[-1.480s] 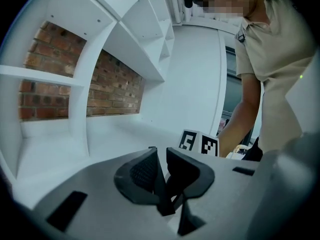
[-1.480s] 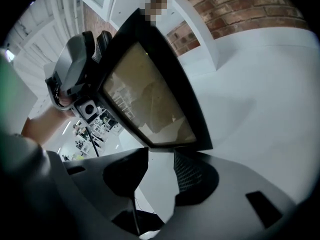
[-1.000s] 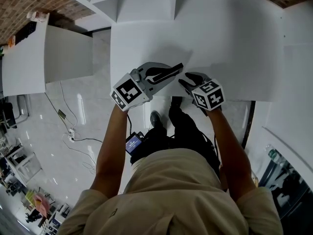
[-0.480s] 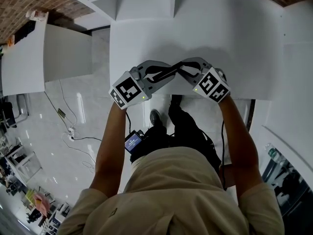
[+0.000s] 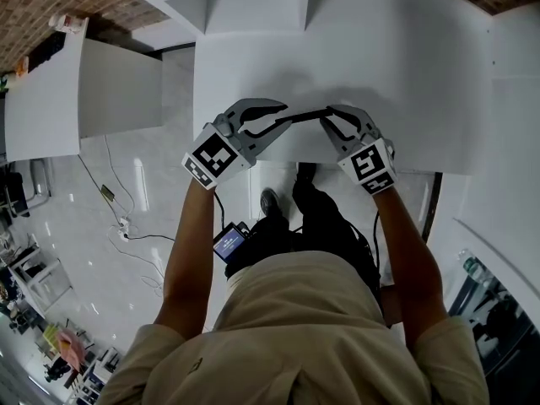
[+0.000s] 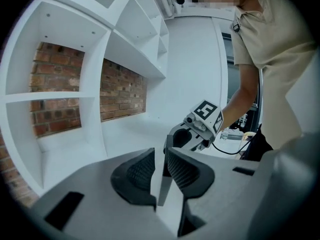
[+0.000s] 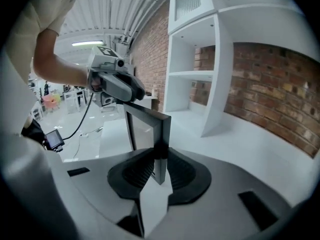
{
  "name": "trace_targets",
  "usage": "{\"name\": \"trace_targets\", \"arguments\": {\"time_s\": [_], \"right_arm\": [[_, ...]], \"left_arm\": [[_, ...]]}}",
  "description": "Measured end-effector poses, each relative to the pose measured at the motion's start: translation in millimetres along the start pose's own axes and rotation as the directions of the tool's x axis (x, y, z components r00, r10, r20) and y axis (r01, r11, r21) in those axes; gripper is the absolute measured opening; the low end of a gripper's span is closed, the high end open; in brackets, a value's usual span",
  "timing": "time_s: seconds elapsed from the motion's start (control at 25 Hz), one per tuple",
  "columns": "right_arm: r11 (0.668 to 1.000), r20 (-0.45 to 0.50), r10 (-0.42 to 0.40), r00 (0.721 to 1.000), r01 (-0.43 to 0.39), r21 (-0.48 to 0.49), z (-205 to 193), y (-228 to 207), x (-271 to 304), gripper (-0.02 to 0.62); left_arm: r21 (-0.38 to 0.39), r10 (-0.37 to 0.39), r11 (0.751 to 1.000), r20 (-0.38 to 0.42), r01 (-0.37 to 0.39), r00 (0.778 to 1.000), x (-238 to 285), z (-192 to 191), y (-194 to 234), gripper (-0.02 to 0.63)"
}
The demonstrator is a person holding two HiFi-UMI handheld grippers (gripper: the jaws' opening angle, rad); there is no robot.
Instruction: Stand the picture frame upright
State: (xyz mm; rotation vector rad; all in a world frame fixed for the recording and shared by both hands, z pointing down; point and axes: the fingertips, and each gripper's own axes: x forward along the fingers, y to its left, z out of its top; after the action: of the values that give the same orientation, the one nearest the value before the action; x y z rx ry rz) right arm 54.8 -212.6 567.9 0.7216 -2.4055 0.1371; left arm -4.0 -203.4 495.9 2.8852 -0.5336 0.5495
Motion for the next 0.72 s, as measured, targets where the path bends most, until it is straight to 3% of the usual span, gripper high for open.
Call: {"name": "trace_targets", "arguments": {"time_s": [0.12, 0.28, 0.72], "right_arm": [[0.992, 0.003, -0.088, 0.996, 0.087, 0.090, -5.6, -10.2, -4.5, 0.078], [0.977, 0.012, -0.141, 0.990, 0.137, 0.166, -11.9, -11.1, -6.4, 0.078], [0.979, 0.027, -0.141, 0.990, 0.136, 0.151, -11.7, -7.4, -7.0, 0.089]], "left_arm": [[-0.023, 0.043, 0.999, 0.007, -0.043, 0.999, -3.7, -3.6, 6.7, 0.066], [-0.062, 0.069, 0.996, 0.022, -0.068, 0.997, -0.6, -7.6, 9.8, 0.066], [-0.066, 0.067, 0.996, 0.031, -0.065, 0.997, -0.2, -8.5, 11.0, 0.066]]}}
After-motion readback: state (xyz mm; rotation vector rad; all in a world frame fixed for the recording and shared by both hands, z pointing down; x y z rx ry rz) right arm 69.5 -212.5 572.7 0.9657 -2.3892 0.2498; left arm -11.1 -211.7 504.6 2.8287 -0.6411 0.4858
